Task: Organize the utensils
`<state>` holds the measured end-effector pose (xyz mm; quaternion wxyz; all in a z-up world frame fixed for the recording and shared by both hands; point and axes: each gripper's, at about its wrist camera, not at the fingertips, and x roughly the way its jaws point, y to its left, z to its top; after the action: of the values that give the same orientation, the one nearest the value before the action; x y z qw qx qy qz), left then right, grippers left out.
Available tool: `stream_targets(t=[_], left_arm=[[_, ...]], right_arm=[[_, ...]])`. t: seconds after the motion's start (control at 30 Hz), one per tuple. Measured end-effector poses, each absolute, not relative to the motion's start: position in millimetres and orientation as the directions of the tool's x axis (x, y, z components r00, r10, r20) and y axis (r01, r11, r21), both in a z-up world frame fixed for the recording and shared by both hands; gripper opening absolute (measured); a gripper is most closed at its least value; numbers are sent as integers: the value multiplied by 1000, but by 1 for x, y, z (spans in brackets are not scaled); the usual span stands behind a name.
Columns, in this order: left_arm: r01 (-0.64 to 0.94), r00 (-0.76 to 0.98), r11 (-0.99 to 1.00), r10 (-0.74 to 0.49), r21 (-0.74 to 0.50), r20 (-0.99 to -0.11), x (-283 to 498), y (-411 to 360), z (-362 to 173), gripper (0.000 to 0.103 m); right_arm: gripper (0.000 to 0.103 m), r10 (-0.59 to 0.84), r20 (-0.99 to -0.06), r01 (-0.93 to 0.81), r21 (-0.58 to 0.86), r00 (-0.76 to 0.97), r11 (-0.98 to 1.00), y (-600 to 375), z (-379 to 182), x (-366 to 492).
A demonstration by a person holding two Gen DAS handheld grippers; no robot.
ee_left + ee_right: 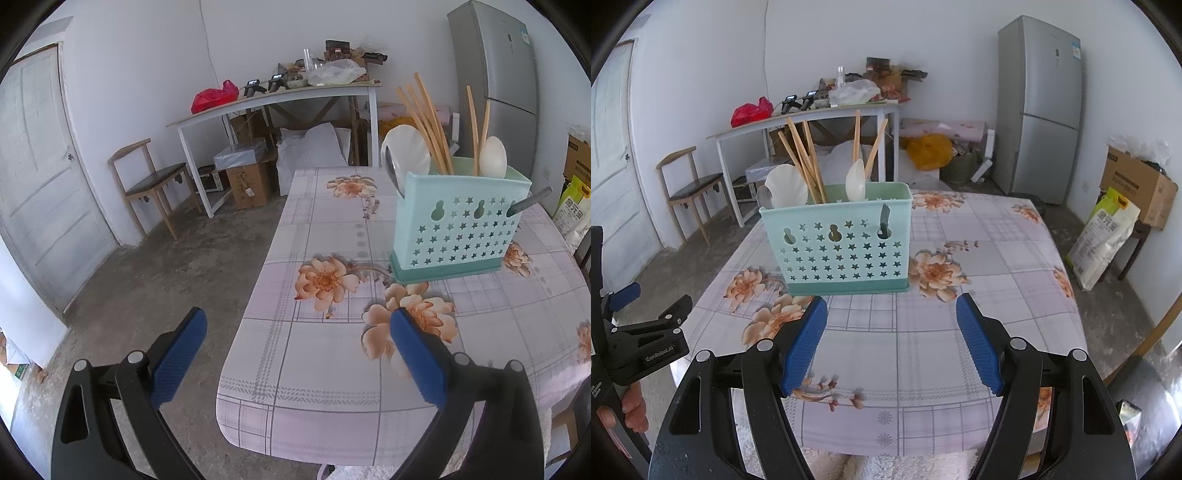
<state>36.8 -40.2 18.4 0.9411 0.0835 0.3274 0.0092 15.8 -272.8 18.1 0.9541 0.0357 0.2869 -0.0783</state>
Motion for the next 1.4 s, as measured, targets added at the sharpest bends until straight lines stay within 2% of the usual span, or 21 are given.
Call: stream_targets(t=[0.5,1.4], left_arm=[[28,787,986,81,167,-612,35,-31,14,97],[111,790,980,13,164,-613,29,-57,19,97]], right_arm=[[69,-110,-539,180,79,835,980,-293,23,1],[69,-288,-527,341,5,800,940,-336,17,-51]])
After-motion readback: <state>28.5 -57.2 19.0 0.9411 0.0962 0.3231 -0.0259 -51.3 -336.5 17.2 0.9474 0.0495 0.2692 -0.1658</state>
